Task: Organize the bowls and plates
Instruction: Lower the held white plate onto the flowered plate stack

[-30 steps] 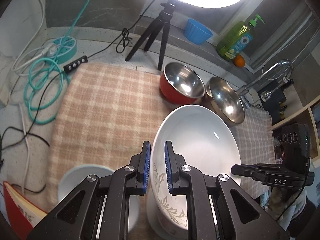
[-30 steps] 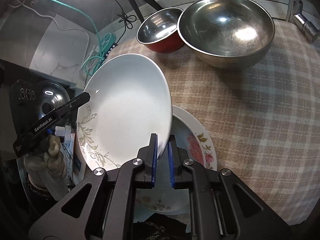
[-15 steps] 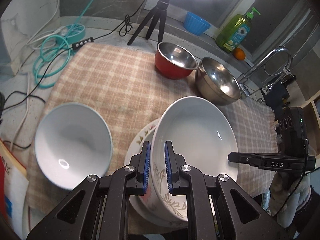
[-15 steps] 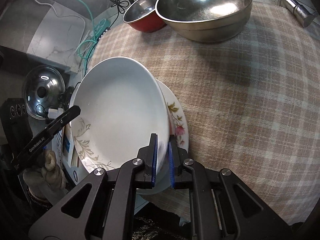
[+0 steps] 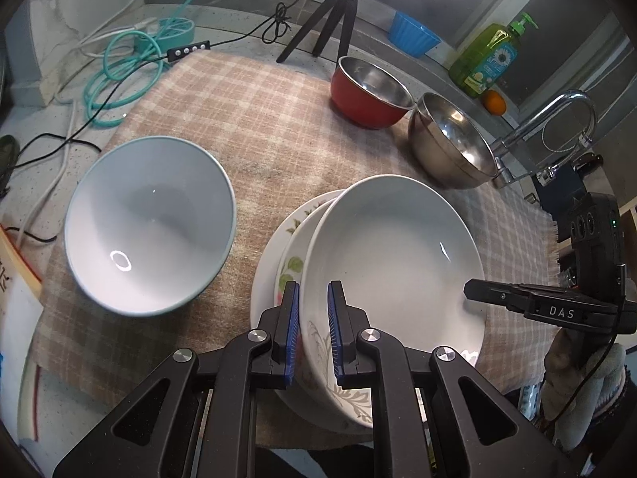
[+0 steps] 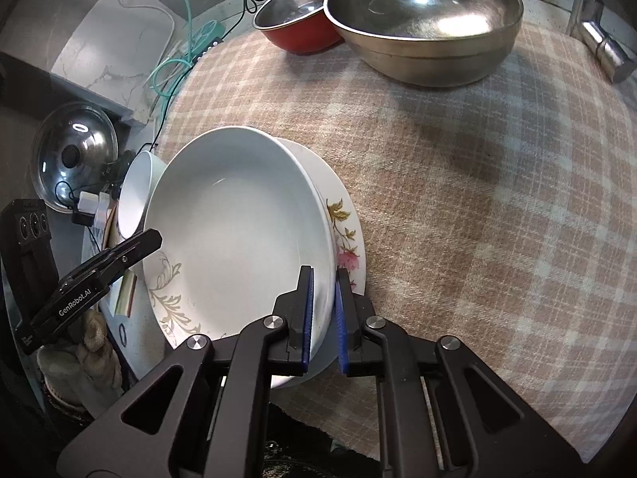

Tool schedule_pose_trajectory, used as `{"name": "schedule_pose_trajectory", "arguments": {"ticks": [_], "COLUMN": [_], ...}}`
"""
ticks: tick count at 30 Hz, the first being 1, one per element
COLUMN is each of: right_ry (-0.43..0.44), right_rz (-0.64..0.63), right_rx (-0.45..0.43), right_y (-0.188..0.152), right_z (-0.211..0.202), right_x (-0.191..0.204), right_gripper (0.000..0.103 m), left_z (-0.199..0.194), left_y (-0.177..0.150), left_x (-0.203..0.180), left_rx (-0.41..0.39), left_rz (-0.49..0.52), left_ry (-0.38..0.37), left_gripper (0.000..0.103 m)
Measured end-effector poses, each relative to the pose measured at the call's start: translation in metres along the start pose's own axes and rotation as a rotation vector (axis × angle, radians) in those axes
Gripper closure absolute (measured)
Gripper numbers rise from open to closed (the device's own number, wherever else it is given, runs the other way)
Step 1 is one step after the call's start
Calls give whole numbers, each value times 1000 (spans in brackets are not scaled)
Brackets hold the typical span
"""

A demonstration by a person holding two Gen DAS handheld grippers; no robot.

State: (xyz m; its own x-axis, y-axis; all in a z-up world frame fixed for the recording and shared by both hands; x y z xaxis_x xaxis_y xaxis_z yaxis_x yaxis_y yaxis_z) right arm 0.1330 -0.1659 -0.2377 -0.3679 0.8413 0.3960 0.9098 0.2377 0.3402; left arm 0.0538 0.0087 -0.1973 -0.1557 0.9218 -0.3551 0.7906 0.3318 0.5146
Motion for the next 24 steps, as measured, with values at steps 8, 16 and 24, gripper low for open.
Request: {"name": "schedule_pose_trajectory", "arguments": {"ticks": [8, 16, 24], "right_ry": [-65, -99, -135], "right_rz": [-105, -200, -215], "right_rx": [-18, -21, -32], "right_y": [2, 2, -1], "right_z": [2, 4, 5], "right_x": [9, 24, 23], "right_gripper": [93, 93, 93], "left_z": [-3, -6, -17], "left_y": [-3, -3, 1], "left_x": [1, -15, -13], "left_rx": [-9, -17, -46], "left_rz": [28, 86, 71], "left_ry": [43, 24, 16], "left_gripper": [91, 92, 92]}}
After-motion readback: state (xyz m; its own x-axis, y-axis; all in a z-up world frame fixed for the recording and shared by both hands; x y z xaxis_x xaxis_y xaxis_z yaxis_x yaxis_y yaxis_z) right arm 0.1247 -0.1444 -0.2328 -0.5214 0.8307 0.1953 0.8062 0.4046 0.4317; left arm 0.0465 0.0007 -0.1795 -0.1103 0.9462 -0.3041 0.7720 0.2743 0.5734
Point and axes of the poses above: each gripper's, at about its wrist camera, not at the fingertips, and z roughly the way its jaws point, x to its left, y to its top, the point moved 6 cm from there along z, roughly the way its jaws point, and after that the axes turned 9 degrees about -x, right-handed, at the moved point
